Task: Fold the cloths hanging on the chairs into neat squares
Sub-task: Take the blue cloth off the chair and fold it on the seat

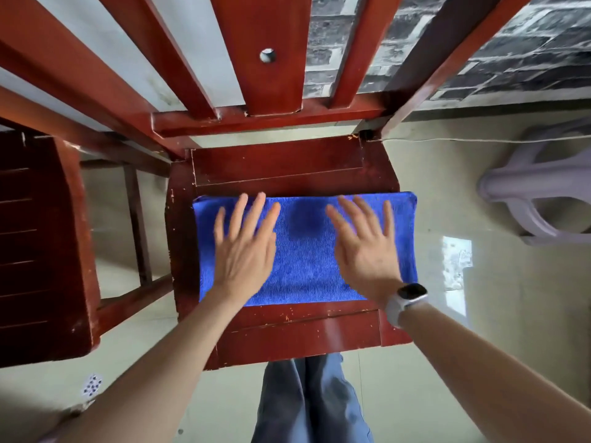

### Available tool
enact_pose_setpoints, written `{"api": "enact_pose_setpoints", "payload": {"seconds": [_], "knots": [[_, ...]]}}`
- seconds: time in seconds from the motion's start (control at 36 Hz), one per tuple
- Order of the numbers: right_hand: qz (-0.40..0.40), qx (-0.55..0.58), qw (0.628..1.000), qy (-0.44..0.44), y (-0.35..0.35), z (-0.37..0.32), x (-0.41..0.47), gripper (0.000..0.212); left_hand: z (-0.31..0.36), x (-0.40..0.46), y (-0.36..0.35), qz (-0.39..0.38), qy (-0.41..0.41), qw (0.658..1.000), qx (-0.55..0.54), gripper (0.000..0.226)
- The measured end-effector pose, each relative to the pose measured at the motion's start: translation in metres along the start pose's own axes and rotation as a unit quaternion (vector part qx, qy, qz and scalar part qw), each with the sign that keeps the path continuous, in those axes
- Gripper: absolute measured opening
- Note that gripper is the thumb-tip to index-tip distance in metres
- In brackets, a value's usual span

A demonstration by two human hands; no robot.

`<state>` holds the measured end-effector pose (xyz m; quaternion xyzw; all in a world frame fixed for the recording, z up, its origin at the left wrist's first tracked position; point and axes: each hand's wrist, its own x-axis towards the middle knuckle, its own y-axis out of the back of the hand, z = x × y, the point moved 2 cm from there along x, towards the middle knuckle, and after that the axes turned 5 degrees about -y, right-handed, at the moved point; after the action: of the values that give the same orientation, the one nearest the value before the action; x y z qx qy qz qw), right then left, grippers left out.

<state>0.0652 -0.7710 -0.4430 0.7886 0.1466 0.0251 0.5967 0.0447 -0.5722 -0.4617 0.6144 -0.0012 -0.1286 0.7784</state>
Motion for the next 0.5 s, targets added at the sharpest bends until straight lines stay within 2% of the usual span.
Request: {"api": "enact_pose_setpoints", "payload": {"seconds": [0.06,0.14,0.22,0.31,0.42,0.5], "knots": [[-0.057,-0.064,0.996,-0.003,-0.016,-0.006,0.005,0.049,0.000,0.007,-0.010,-0.040,0.020,0.999,0.018,0.048],[-0.106,-0.093,0.989,-0.034,-0.028,0.004,0.015,0.052,-0.011,0.015,-0.018,-0.058,0.036,0.997,0.034,0.050],[-0.112,-0.115,0.987,-0.023,-0.029,0.024,0.017,0.052,-0.026,0.012,-0.019,-0.053,0.023,0.997,0.052,0.051],[-0.107,-0.109,0.986,-0.067,-0.021,0.050,0.011,0.053,-0.043,0.007,-0.016,-0.049,0.054,0.996,0.050,0.054],[-0.096,-0.036,0.972,-0.211,-0.006,0.089,0.001,0.057,-0.064,0.003,-0.009,-0.064,0.114,0.991,0.026,0.061],[-0.082,0.138,0.929,-0.335,0.006,0.106,-0.011,0.051,-0.067,0.000,0.001,-0.058,0.180,0.982,0.013,0.065]]}}
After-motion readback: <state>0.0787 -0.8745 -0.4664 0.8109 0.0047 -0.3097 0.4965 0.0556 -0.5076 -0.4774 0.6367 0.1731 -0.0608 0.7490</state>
